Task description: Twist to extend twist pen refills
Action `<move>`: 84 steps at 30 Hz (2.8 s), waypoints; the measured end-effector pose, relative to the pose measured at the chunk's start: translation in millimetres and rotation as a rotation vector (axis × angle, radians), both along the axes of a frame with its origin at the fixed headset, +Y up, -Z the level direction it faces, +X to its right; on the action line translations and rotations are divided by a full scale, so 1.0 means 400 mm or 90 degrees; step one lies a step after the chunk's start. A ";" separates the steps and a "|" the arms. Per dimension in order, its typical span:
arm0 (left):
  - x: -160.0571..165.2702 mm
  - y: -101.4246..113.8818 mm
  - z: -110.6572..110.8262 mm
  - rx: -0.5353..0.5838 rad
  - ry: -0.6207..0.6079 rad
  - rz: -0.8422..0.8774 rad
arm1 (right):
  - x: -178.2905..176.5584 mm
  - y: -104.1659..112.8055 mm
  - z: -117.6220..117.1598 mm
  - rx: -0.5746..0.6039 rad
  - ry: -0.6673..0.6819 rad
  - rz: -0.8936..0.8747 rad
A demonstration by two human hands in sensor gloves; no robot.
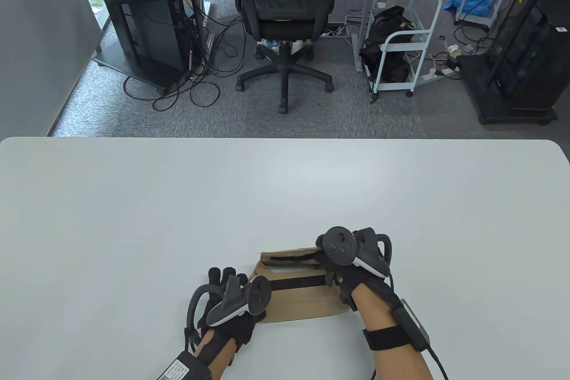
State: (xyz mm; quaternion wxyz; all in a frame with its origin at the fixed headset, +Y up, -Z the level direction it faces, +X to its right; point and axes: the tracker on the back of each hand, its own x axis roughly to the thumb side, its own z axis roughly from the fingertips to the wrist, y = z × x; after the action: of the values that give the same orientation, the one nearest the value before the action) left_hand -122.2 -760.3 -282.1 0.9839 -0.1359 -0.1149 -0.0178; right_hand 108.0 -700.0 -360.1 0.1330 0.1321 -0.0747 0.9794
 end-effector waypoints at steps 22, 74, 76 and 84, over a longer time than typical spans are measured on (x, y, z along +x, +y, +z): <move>-0.085 0.092 0.009 0.049 0.045 0.124 | 0.059 -0.007 0.000 -0.016 -0.070 -0.086; 0.124 0.108 -0.041 -0.025 -0.079 0.015 | 0.075 -0.002 -0.004 -0.092 -0.087 -0.115; 0.123 0.103 -0.040 -0.042 -0.067 0.005 | 0.076 -0.002 -0.004 -0.092 -0.089 -0.117; 0.141 0.129 -0.022 0.048 -0.097 -0.029 | 0.075 -0.001 -0.003 -0.091 -0.091 -0.113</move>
State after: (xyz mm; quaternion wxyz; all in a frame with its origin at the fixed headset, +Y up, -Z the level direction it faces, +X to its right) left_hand -65.9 -708.7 -291.1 0.9760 -0.0999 -0.1857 -0.0544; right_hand 138.2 -700.2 -361.1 0.2226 0.0450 -0.0256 0.9735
